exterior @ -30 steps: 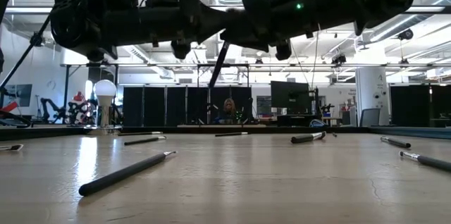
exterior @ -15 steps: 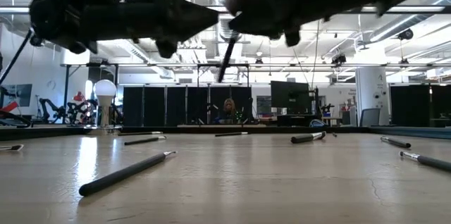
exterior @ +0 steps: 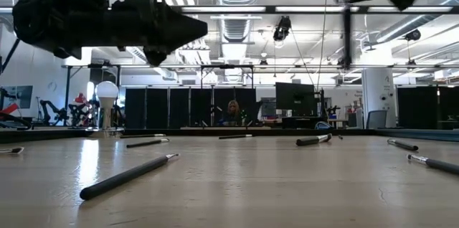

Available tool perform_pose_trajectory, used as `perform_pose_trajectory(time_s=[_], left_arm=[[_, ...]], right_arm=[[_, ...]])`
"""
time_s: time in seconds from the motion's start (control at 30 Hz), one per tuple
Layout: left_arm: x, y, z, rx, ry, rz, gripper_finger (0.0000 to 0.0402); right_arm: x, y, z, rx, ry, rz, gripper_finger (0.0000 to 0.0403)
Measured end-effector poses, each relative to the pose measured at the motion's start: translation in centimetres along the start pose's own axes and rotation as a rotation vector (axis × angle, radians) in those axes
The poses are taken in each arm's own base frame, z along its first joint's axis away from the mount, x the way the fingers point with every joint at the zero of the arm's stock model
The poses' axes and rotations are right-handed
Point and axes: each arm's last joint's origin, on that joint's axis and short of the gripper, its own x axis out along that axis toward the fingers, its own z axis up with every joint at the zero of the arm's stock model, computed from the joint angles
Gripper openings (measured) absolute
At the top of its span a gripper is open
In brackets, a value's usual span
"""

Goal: Pick & Place Makeup Brushes
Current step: Put the black highlighter brush into the makeup holder

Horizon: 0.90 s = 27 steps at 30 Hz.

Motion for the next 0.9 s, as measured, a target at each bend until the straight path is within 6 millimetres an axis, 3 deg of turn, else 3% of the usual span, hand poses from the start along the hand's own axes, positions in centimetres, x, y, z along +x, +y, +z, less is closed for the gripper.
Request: perform_pose_trajectory(time_s=[0.4, 0.63, 0.9], left_arm=[[0.6, 0.0, -0.7, 0.008, 0.030, 0.007, 0.0064], [0.5, 0.1, -0.8, 0.010, 0.039, 0.009, 0.0064], [0.6, 0.1, -0.8, 0.012, 0.042, 0.010, 0.0064]], right_arm=[[-7.2, 2.3, 1.8, 0.142, 0.322, -0.228, 0.0040], [-9.7, 3.7, 1.4, 0.231, 0.473, -0.281, 0.0040], [-11.2, 5.5, -0.6, 0.222, 0.593, -0.294, 0.0040]])
